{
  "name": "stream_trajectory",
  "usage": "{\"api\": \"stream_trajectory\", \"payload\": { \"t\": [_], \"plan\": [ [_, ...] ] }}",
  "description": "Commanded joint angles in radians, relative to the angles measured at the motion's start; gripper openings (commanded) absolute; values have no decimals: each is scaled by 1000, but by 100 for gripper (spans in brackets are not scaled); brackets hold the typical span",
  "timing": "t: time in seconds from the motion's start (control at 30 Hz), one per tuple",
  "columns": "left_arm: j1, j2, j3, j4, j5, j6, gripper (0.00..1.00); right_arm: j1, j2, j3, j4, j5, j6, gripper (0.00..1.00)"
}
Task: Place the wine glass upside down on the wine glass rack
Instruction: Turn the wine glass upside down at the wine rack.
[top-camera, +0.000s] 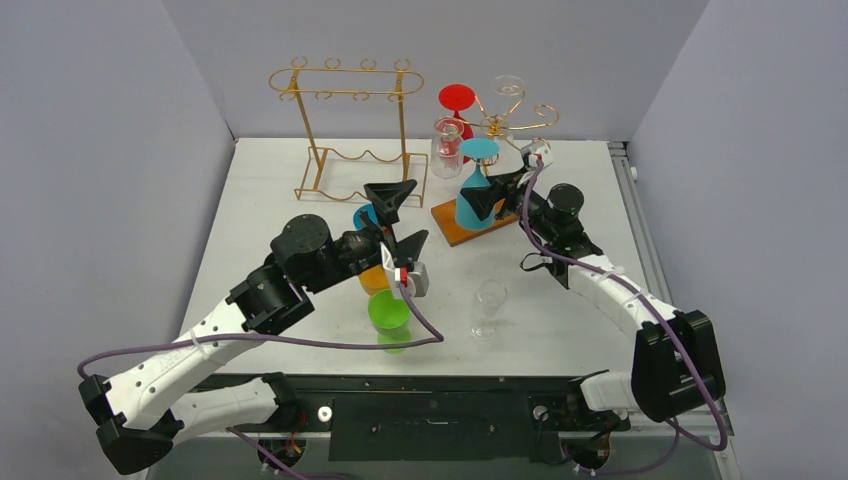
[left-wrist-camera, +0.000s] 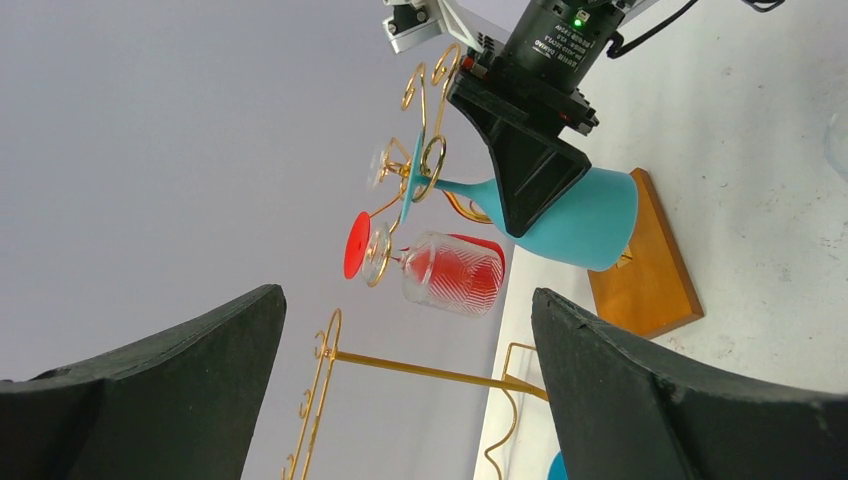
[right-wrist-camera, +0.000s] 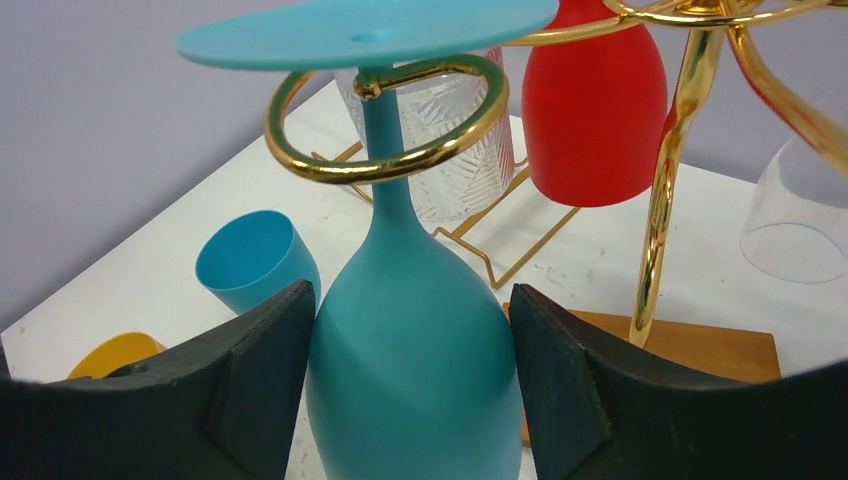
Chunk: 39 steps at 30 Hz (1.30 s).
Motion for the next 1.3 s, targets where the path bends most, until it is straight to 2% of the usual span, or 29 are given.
{"api": "stream_trajectory", "payload": {
  "t": [0.0, 0.53, 0.8, 0.93, 0.97, 1.0, 1.03, 1.27],
  "plan": [
    [-8, -18, 15, 16, 13, -8, 91, 9, -69, -25, 93, 18, -20, 33],
    [-8, -22, 0, 27, 2, -1, 91, 0, -136, -113, 123, 38, -44, 32],
    [-9, -26, -17, 32, 2, 9, 91, -18, -137, -173, 233, 64, -10, 34],
    [-9, -27, -20, 39, 0, 9, 91, -20, -128, -186, 228, 86, -12, 45],
    [-8, -26, -23, 42, -1, 9, 91, -19, -122, -186, 218, 92, -11, 51],
    [-8, -26, -27, 49, -1, 10, 91, -20, -115, -184, 204, 97, -9, 65],
    [-9, -25, -28, 51, -1, 11, 91, -19, -111, -180, 185, 100, -7, 72],
    [-10, -27, -19, 59, 25, -18, 91, -22, -160, -182, 80, 76, -22, 75]
  ]
}}
